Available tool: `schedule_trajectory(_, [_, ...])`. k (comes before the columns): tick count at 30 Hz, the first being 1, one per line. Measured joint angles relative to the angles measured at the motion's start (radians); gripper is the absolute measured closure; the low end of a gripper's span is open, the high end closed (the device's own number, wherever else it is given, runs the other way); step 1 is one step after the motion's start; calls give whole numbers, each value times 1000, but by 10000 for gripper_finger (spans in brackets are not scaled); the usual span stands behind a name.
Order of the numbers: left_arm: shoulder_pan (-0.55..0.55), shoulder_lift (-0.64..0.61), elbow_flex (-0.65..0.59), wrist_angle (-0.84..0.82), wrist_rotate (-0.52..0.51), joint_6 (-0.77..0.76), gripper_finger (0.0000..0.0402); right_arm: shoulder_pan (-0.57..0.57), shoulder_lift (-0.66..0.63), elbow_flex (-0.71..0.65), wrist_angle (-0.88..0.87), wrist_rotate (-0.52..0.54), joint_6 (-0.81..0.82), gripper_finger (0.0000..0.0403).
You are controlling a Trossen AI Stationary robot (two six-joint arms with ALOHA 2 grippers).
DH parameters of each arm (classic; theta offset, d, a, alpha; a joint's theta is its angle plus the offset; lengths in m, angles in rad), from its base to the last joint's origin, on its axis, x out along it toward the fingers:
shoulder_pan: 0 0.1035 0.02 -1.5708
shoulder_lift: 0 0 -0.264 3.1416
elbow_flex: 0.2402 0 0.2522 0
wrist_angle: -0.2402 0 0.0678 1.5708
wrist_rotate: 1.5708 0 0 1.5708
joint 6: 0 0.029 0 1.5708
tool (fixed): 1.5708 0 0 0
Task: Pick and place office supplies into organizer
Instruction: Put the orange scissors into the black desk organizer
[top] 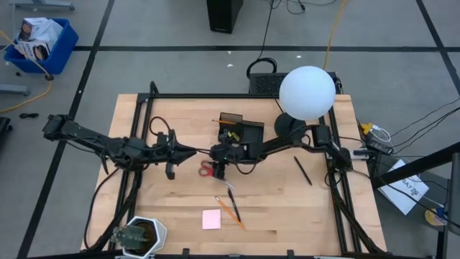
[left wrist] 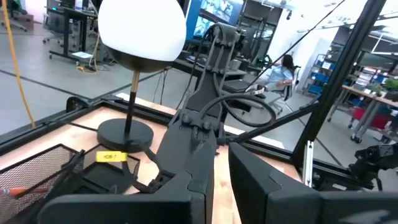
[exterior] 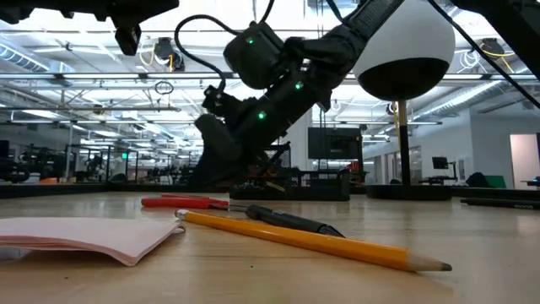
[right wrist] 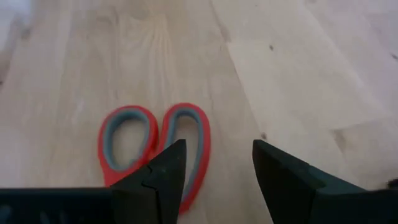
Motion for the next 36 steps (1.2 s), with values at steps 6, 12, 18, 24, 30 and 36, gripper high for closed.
schedule_trajectory(6, [0, 0, 0, -2, 0, -4, 350, -8, 27, 11, -10, -26, 0, 223])
schedule_trajectory(12, [0, 1, 0, 0, -8, -4, 350, -8, 28, 12, -36, -48, -19, 228])
schedule_trajectory(18, [1, 1, 0, 0, -34, -5, 350, -7, 27, 13, -81, -49, -31, 255])
schedule_trajectory(24, [1, 1, 0, -1, -34, -5, 350, -7, 26, 14, -108, -46, -26, 326])
schedule_trajectory(30, [1, 1, 0, -8, -34, -5, 350, -7, 26, 13, -108, -45, -27, 388])
schedule_trajectory(36, [1, 1, 0, -9, -34, -5, 350, -2, 27, 10, -54, -46, -38, 391])
